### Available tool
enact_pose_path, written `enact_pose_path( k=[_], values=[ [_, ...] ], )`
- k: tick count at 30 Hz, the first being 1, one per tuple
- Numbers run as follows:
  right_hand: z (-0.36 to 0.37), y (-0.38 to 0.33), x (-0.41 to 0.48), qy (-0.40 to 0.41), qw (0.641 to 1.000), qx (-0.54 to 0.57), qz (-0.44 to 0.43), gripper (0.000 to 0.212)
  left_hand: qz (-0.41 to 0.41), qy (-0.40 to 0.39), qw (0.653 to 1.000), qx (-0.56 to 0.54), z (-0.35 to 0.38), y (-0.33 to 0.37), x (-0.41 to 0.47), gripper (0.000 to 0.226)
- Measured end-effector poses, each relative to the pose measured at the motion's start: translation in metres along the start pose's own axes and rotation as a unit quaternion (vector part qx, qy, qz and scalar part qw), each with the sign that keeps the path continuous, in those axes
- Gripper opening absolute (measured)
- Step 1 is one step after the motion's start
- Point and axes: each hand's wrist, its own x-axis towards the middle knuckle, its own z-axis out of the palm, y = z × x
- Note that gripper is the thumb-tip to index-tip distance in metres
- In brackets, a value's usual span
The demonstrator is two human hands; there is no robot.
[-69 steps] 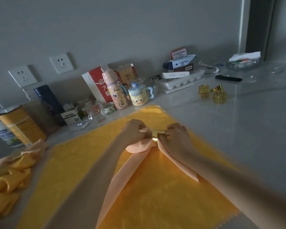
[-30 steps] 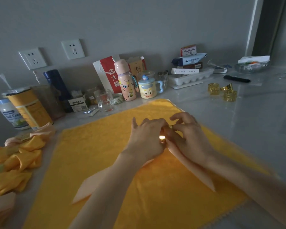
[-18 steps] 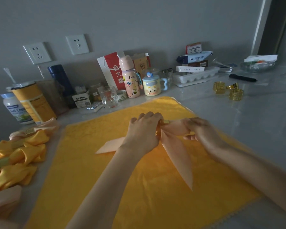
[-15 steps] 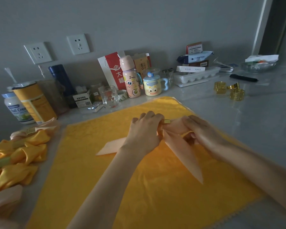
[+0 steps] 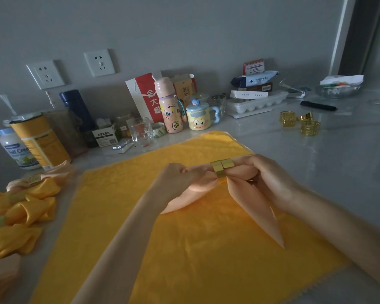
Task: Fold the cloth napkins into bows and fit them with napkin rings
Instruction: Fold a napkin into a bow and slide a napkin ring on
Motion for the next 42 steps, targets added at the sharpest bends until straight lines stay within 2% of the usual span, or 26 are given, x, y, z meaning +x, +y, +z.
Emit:
enact_pose_path(
  k=[5,10,12,17,20,22,25,29,32,35,36,38,40,41,42],
  values=[
    [0.003,0.002,-0.002,-0.018,0.998,0.052,0.012,0.029,-0.085,-0.015,0.994,-0.063,0.003,0.003,-0.003,0.024],
    [0.001,0.002,-0.001,-0.061,0.991,0.107,0.05,0.027,-0.065,0.021,0.986,-0.15,0.009,0.005,-0.001,0.015],
    [0.001,-0.001,-0.001,-0.069,0.99,0.117,0.038,0.026,-0.067,0.025,0.983,-0.169,0.012,0.005,0.0,0.013],
    [0.002,-0.002,0.001,-0.025,0.993,0.115,0.009,0.024,-0.065,0.018,0.977,-0.204,0.017,0.001,0.001,0.021],
    [0.001,-0.002,0.001,0.005,0.998,0.068,0.011,0.039,-0.071,0.005,0.973,-0.218,0.017,0.0,0.001,0.023],
    [0.001,-0.002,0.001,0.056,0.998,0.015,0.007,0.043,-0.075,0.002,0.973,-0.22,0.017,-0.001,0.0,0.021],
    [-0.003,-0.002,0.004,0.113,0.981,-0.141,-0.064,0.05,-0.08,0.008,0.975,-0.207,0.016,-0.001,0.0,0.018],
    [-0.008,0.001,0.01,0.123,0.97,-0.188,-0.092,0.044,-0.084,0.007,0.977,-0.198,0.015,0.0,-0.001,0.019],
    [-0.01,0.002,0.011,0.159,0.929,-0.289,-0.17,0.038,-0.094,-0.007,0.979,-0.179,0.012,0.003,-0.004,0.021],
    [-0.008,0.008,0.013,0.166,0.871,-0.379,-0.266,0.043,-0.108,0.008,0.98,-0.167,0.007,0.002,-0.006,0.023],
    [-0.008,0.01,0.014,0.167,0.871,-0.374,-0.271,0.045,-0.111,0.02,0.979,-0.168,0.007,0.001,-0.005,0.023],
    [-0.007,0.011,0.015,0.177,0.922,-0.283,-0.194,0.048,-0.114,0.035,0.969,-0.217,0.005,0.0,-0.003,0.016],
    [-0.009,0.006,0.014,0.133,0.987,-0.081,-0.033,0.038,-0.101,0.005,0.946,-0.309,0.001,-0.001,0.0,0.029],
    [-0.012,0.005,0.012,0.084,0.995,0.013,0.047,0.029,-0.08,-0.024,0.937,-0.339,-0.001,0.0,0.001,0.032],
    [-0.013,0.003,0.01,0.051,0.992,0.06,0.098,0.024,-0.057,-0.05,0.933,-0.353,-0.002,0.0,0.0,0.031]
  ],
)
